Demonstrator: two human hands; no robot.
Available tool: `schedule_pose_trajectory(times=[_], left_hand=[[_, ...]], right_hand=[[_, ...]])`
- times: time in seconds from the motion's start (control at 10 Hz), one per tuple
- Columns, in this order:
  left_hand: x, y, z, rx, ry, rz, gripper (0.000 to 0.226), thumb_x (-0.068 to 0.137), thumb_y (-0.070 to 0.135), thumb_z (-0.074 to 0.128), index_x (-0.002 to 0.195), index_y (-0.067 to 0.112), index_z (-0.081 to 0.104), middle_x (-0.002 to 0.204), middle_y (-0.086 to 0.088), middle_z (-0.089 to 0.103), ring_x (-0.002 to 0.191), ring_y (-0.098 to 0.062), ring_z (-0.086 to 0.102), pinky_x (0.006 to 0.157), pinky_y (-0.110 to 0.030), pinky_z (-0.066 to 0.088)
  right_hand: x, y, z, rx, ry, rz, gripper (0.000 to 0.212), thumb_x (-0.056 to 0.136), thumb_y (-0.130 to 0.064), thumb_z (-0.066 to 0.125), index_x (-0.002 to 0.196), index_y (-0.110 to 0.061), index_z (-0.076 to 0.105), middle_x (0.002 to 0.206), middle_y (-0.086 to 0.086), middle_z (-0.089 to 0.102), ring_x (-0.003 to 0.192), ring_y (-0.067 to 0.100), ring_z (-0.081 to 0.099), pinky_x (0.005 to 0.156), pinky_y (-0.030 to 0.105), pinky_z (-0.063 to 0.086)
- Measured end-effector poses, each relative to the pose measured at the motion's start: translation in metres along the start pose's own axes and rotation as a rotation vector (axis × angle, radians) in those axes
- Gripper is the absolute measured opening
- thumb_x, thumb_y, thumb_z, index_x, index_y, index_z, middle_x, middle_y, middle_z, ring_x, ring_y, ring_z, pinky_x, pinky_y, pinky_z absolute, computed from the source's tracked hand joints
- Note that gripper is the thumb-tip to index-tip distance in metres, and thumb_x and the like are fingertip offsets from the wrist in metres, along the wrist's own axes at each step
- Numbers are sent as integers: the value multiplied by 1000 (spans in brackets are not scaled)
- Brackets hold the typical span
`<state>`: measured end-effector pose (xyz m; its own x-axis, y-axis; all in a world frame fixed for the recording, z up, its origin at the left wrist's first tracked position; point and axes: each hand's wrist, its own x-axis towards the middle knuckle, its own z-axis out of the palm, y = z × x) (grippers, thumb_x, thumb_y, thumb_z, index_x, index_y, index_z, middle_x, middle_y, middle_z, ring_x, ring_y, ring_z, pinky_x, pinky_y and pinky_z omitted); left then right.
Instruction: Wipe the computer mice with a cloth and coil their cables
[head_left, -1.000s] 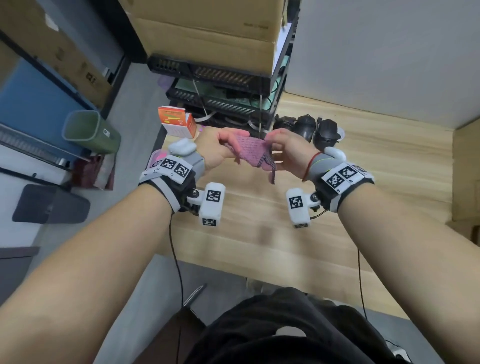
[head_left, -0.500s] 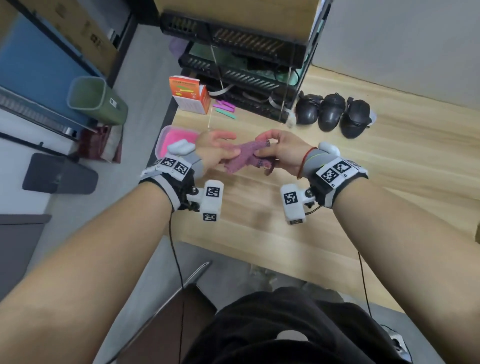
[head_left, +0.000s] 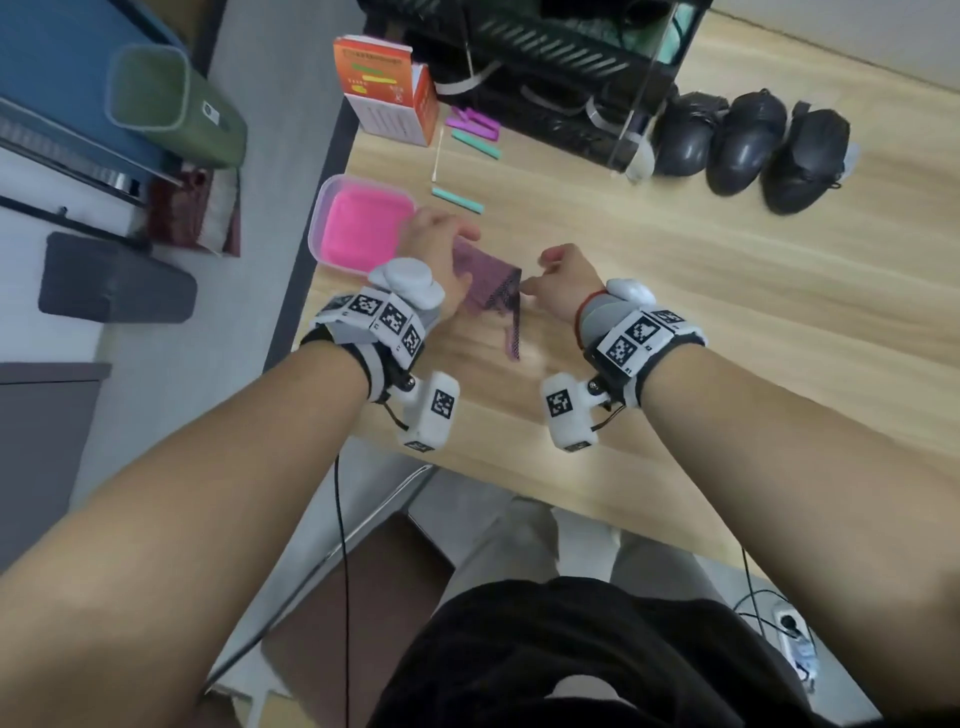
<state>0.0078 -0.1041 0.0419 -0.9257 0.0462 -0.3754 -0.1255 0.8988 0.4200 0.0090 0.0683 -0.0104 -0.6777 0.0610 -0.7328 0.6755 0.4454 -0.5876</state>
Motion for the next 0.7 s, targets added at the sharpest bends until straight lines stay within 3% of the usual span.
schedule_pose_trajectory(times=[0.1,0.2,0.3,0.4,0.5,0.6,0.7], left_hand=[[-8,4,14,92,-196,68,45,89,10,65,133,16,59,145,-8,44,133,-28,41,112,-34,30],[-11,2,32,245,-368,42,54,94,30,59,145,24,47,154,-9,34,140,-31,35,112,-42,30],[-13,-4,43,297,-387,-15,58,93,38,59,147,25,43,157,-9,28,142,-32,30,112,-43,28],[-10,-10,45,281,-347,-79,62,91,41,62,147,28,41,155,-8,29,138,-35,33,110,-44,31],[-7,-9,40,295,-383,-95,64,89,45,62,147,32,40,153,-7,31,135,-35,37,107,-44,34],[-5,-7,37,251,-372,-33,56,91,39,62,144,27,46,149,-11,38,132,-32,41,99,-34,31],[-4,4,31,145,-323,-16,41,93,27,63,134,20,59,140,-10,49,127,-29,48,100,-29,36]], right_hand=[[3,3,1,86,-80,0,24,82,-15,72,102,-18,59,103,8,64,89,24,62,89,40,55],[3,5,7,71,-194,-20,11,88,-9,64,94,-18,63,98,13,68,87,25,64,94,47,53],[3,1,11,42,-254,-54,20,90,-10,62,108,-16,66,112,14,70,107,29,65,103,43,48],[4,-9,12,70,-282,-79,34,91,-10,61,125,-10,61,119,12,67,113,26,63,106,40,45],[3,-18,8,61,-296,-81,33,90,-13,62,123,-12,63,116,9,68,109,25,64,103,40,48],[1,-16,1,62,-264,-58,24,90,-13,62,114,-13,65,95,4,66,89,20,61,94,40,53],[-4,-9,-14,125,-222,-31,14,91,-14,61,105,-16,64,101,8,64,88,20,60,91,40,56]])
